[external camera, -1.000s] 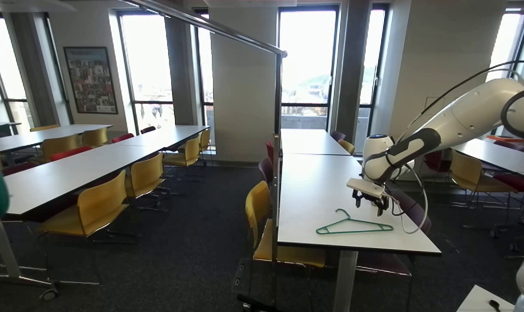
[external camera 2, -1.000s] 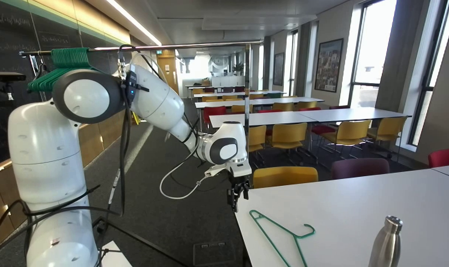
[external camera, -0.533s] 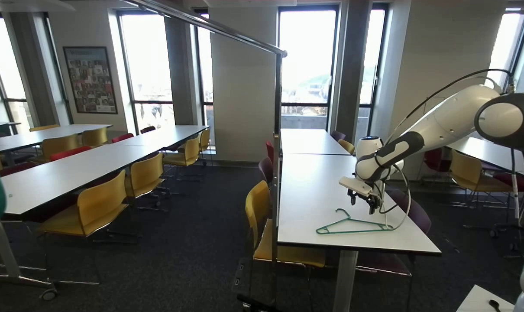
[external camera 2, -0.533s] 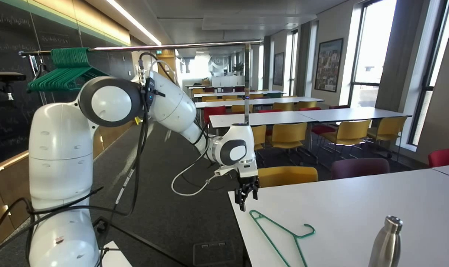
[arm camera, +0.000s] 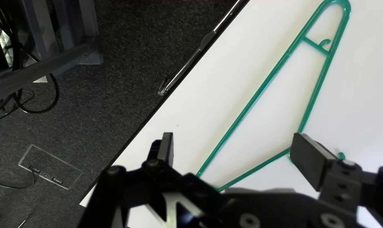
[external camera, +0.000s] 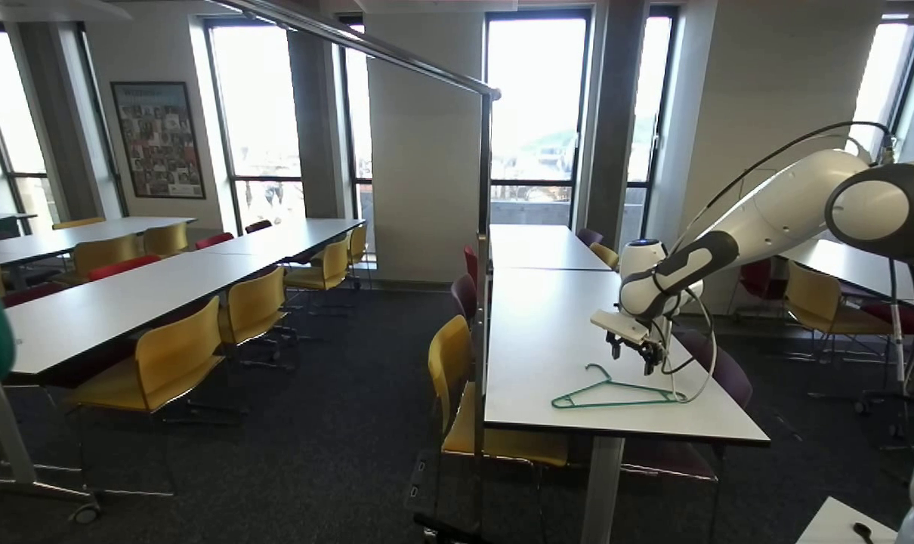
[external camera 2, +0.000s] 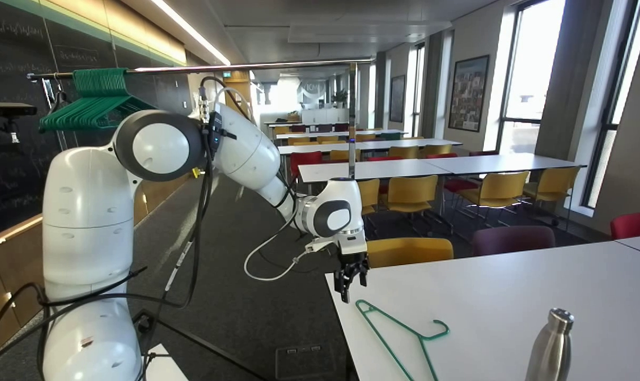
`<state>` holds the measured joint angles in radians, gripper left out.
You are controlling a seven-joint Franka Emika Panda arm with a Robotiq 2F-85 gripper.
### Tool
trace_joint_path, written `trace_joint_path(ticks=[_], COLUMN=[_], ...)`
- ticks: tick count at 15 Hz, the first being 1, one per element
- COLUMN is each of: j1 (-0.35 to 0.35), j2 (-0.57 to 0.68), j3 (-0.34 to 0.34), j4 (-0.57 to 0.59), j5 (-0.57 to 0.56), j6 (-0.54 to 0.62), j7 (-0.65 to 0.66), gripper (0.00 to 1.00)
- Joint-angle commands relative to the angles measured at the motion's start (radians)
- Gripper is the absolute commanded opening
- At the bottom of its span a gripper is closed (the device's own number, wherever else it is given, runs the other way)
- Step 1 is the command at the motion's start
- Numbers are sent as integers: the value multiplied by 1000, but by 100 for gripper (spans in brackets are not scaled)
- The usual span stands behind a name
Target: Put the coat hanger on the hook
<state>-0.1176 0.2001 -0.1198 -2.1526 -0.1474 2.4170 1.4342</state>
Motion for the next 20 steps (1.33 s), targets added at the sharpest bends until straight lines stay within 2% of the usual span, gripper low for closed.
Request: trace_joint_path(ticks=[1,3,8,12,20], j1=[31,35,15,1,8], j2=[28,55,165,248,364], j3=[-30,-36,-41,-57,-105], j4=[10,19,75,148,263], j5=[3,17,144,227,252], j6=[31,42,92,72,73], j7=[52,74,52,41,58], gripper=[100,100,100,100,100])
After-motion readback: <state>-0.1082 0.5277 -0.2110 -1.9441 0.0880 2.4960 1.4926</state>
